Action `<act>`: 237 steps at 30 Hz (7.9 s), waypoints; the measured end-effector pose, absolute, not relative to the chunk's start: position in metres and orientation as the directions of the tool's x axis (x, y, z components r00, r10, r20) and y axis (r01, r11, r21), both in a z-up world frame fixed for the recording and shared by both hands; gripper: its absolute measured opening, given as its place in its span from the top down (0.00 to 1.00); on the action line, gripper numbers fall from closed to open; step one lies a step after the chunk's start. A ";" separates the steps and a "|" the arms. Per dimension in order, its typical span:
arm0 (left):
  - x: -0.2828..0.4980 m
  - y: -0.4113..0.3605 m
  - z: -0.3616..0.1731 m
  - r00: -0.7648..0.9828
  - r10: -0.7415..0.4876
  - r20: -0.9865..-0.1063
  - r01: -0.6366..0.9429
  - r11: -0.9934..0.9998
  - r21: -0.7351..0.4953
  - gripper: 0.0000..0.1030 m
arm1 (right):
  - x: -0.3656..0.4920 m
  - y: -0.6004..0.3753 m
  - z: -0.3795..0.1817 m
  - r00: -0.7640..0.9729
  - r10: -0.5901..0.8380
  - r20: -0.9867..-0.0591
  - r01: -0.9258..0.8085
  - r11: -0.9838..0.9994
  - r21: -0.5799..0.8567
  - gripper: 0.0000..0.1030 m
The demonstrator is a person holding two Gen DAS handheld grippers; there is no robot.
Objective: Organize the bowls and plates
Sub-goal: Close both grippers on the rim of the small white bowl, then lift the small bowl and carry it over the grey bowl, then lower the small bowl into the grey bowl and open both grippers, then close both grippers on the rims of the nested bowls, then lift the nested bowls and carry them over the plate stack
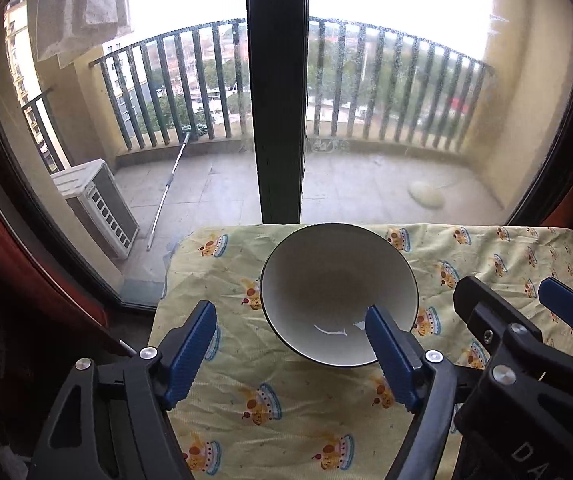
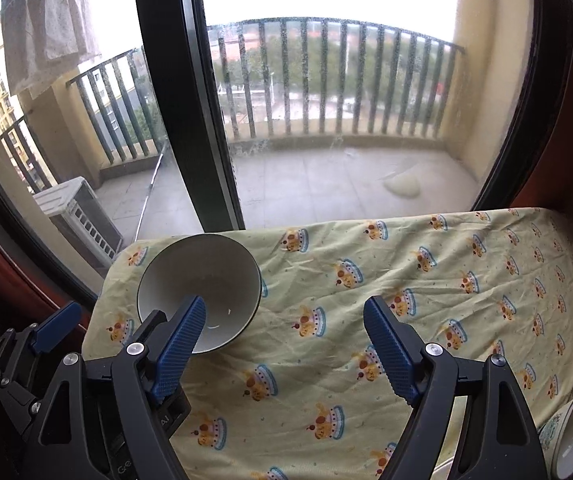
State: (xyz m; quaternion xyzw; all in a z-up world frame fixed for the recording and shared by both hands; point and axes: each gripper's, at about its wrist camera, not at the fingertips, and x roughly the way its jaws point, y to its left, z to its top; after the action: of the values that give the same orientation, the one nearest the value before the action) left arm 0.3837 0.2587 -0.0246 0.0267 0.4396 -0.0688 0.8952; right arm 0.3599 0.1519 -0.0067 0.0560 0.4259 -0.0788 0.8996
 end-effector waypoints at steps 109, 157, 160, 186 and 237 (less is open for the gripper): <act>0.133 -0.064 0.004 0.585 -0.153 -0.797 0.162 0.984 -0.070 0.75 | 0.106 -0.180 0.026 0.605 -0.052 -0.795 0.210 0.973 0.097 0.82; 0.120 -0.101 -0.059 0.446 -0.145 -0.883 0.220 0.974 -0.049 0.70 | 0.090 -0.214 -0.047 0.458 -0.084 -0.885 0.261 0.964 0.043 0.79; 0.122 -0.100 -0.066 0.391 -0.168 -0.905 0.232 0.969 -0.080 0.65 | 0.090 -0.212 -0.048 0.451 -0.106 -0.886 0.270 0.963 0.022 0.78; 0.140 -0.096 -0.090 0.167 -0.386 -0.907 0.355 0.882 -0.309 0.49 | 0.084 -0.222 -0.066 0.360 -0.110 -0.926 0.449 0.891 0.069 0.32; 0.106 -0.112 -0.073 0.269 -0.123 -0.955 0.038 0.992 -0.117 0.57 | 0.109 -0.254 -0.097 0.248 0.315 -0.916 0.142 0.923 0.356 0.65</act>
State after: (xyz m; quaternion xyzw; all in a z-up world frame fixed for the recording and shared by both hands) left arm 0.1063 -0.1121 -0.0734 -0.0351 0.6025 -0.0508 0.7957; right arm 0.1092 -0.2541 -0.0966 0.1874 0.6105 0.0563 0.7675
